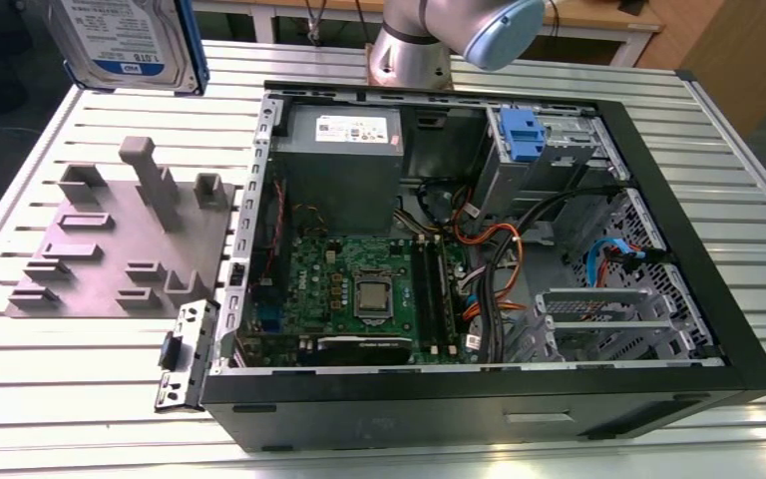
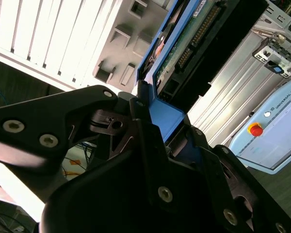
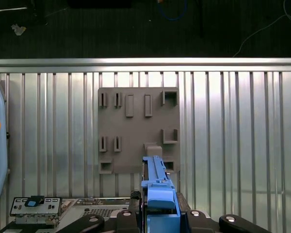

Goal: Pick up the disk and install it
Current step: 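Pick up the disk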

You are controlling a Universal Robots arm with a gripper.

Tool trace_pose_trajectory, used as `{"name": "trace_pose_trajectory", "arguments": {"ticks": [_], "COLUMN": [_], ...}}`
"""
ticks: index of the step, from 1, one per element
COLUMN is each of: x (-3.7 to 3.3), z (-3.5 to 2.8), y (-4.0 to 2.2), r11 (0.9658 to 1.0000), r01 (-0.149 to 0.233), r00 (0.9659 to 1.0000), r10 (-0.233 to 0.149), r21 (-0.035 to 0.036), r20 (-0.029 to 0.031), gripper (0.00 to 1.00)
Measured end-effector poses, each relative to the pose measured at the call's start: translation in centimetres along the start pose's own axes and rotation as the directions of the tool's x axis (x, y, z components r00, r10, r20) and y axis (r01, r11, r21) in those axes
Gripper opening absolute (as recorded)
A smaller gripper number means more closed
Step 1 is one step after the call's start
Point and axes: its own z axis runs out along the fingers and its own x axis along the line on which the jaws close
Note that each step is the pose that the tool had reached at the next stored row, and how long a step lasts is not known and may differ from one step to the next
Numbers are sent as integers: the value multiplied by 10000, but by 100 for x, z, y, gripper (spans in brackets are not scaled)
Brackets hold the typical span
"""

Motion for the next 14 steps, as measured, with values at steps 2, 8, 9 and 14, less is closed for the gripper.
{"name": "trace_pose_trajectory", "arguments": {"ticks": [2, 8, 9, 14], "x": [0, 0, -1, -1], "z": [0, 0, 0, 0], "y": [-1, -20, -25, -36], "r11": [10000, 10000, 10000, 10000], "r01": [0, 0, 1, 1], "r00": [10000, 10000, 10000, 10000], "r10": [0, 0, -1, -1], "r21": [0, 0, -1, 0], "r20": [0, 0, 0, 0], "gripper": [37, 37, 37, 37]}}
